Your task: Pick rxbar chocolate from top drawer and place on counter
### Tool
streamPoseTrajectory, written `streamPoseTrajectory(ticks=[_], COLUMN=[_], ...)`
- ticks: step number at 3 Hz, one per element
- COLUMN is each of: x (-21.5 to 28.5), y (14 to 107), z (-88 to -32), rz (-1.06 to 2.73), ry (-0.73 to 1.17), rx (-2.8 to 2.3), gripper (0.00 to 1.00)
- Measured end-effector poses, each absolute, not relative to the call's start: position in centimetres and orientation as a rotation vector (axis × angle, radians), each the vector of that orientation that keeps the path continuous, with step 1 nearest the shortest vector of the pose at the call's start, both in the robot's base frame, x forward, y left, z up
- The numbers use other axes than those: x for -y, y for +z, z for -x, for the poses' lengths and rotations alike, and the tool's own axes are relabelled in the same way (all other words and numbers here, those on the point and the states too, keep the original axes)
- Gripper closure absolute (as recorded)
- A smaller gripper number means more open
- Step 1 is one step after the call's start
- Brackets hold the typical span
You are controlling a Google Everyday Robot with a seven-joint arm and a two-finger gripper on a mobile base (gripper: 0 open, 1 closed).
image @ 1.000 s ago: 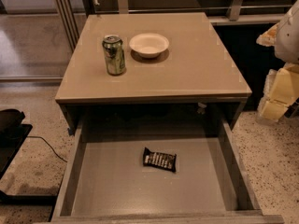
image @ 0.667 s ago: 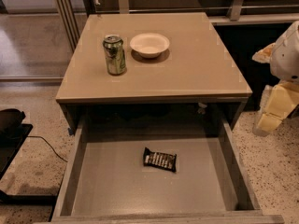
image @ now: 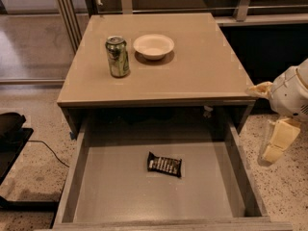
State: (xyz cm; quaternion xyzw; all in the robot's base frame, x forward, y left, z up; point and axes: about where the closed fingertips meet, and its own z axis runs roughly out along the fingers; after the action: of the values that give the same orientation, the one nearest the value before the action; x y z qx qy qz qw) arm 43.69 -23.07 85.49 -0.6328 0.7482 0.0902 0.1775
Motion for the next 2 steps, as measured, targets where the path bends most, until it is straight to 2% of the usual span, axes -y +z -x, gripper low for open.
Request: streamPoseTrajectory(ticks=[2], x=[21.2], y=[83.4], z=[-44.7], rz=[1.857], ry=[0.270], rx=[-2.077], gripper=[0.00])
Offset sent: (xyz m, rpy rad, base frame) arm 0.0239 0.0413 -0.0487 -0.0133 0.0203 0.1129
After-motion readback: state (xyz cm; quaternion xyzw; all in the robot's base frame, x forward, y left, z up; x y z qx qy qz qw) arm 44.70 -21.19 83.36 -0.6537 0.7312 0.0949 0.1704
